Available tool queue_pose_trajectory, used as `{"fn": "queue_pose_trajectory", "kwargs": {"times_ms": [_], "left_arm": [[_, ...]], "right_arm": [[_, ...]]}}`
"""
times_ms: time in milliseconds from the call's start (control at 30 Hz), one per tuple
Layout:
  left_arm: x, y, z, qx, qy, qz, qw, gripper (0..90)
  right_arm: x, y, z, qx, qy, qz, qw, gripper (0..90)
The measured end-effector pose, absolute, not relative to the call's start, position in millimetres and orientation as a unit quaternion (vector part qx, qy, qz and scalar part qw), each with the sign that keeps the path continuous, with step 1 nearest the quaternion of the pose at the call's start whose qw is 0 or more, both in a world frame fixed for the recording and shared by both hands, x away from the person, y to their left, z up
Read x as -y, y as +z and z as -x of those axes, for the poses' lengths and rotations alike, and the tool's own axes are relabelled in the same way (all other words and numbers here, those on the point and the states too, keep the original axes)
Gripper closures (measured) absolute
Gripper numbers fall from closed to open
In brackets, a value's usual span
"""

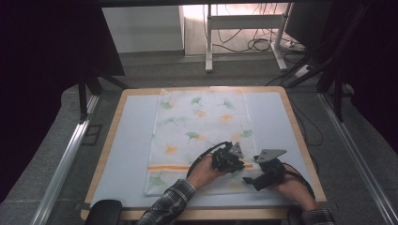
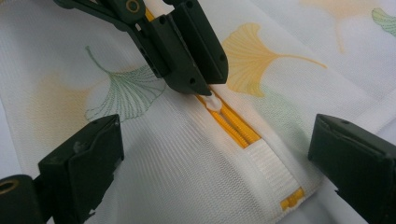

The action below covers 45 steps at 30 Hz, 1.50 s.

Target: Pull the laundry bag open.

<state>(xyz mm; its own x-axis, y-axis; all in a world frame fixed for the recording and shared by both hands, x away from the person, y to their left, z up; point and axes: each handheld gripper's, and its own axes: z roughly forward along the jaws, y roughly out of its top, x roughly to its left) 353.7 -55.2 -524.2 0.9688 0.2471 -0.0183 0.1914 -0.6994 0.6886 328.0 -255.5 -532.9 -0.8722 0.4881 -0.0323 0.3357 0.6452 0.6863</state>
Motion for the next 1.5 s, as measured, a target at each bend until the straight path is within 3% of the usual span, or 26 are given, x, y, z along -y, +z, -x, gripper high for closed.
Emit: {"fn": "queue_pose_trajectory", "kwargs": {"times_ms": [267,767,1033,1167,1267,1300,1500], "left_arm": [[53.0,-525.3,-358.5,-0.127,0.010,-0.919,0.372,82.9],[53.6,-522.4,-355.7,-0.140,0.038,-0.917,0.372,83.6],[52.9,-522.8,-359.9,-0.140,-0.007,-0.919,0.368,83.1],[55.0,-525.9,-361.5,-0.148,-0.056,-0.912,0.379,72.1],[55.4,-525.3,-360.6,-0.150,-0.036,-0.915,0.372,77.6],[54.9,-524.7,-361.2,-0.149,-0.031,-0.917,0.368,89.0],[52.9,-524.8,-363.7,-0.161,-0.043,-0.911,0.376,89.8]], "right_arm": [[255.5,-532.9,-327.9,-0.900,0.354,-0.229,0.107,3.3],[255.6,-532.8,-327.8,-0.900,0.354,-0.230,0.108,3.5],[255.5,-532.8,-327.7,-0.900,0.355,-0.231,0.108,3.5],[255.4,-532.9,-327.7,-0.900,0.354,-0.231,0.108,3.5],[255.4,-532.9,-327.6,-0.900,0.354,-0.231,0.108,3.5],[255.4,-532.9,-327.6,-0.900,0.354,-0.231,0.108,3.5],[255.4,-532.9,-327.5,-0.899,0.354,-0.231,0.108,3.5]]}}
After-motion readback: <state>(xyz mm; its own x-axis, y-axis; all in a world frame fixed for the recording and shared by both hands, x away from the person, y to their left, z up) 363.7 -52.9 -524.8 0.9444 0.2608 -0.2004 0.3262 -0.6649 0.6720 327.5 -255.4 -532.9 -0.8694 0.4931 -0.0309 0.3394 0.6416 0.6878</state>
